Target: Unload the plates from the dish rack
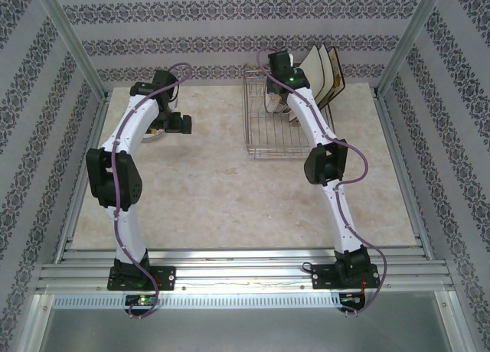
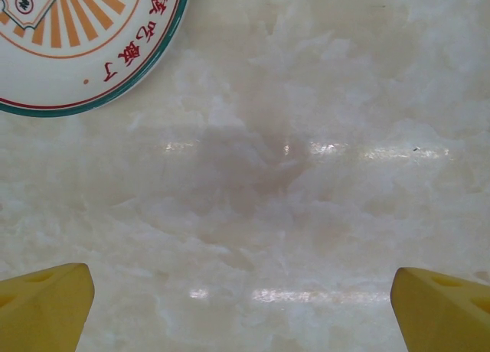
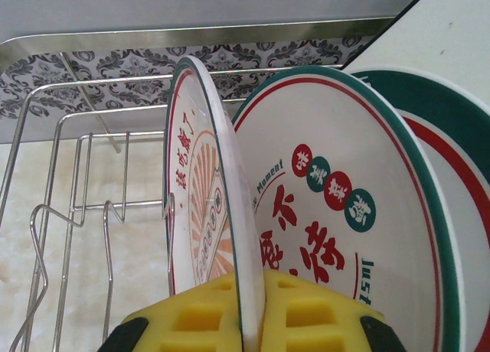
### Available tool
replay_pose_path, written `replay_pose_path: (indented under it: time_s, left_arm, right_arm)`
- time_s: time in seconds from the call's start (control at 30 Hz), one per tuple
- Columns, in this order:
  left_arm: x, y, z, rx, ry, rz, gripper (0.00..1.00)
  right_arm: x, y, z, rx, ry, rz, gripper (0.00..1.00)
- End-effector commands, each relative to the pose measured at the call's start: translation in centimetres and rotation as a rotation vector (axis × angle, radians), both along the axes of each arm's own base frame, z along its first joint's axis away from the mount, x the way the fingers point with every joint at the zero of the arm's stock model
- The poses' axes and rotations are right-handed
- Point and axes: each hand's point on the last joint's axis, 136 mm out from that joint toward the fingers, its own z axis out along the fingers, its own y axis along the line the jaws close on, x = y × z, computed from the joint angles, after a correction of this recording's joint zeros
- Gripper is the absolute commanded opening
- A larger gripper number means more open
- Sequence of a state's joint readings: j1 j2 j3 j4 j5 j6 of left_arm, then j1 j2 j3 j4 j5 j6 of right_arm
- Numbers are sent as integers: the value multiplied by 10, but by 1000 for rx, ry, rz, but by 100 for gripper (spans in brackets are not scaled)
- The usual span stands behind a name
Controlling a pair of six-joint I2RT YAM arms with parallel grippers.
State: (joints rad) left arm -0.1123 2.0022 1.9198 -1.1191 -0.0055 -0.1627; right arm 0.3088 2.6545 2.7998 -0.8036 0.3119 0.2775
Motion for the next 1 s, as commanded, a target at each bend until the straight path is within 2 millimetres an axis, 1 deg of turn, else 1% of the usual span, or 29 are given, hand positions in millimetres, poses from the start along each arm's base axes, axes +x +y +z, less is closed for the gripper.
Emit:
replay_pose_path:
  time_s: [0.0,0.17,0.37,0.43,0.67,0.83,0.97]
  left_arm:
    - [-10,3,-12,43,58,-13,100]
    - [-6,10,-16,79,57,1,100]
    - [-2,9,-21,79,65,1,100]
    - [0,7,-22,72,61,0,100]
    - [1,3,-22,45,60,0,100]
    - [2,2,-19,39,52,0,100]
    - [1,2,-17,38,48,2,100]
  right_arm:
    - [-7,20,45,31,-70,61,0]
    - [-14,18,70,37,-99,68,0]
    - [-27,17,106,20,-140,78,0]
    - [-33,13,120,6,-152,74,0]
    - [-58,-1,161,-28,-178,63,0]
    - [-81,-4,192,-31,-196,83,0]
    - [-99,1,202,19,-180,129,0]
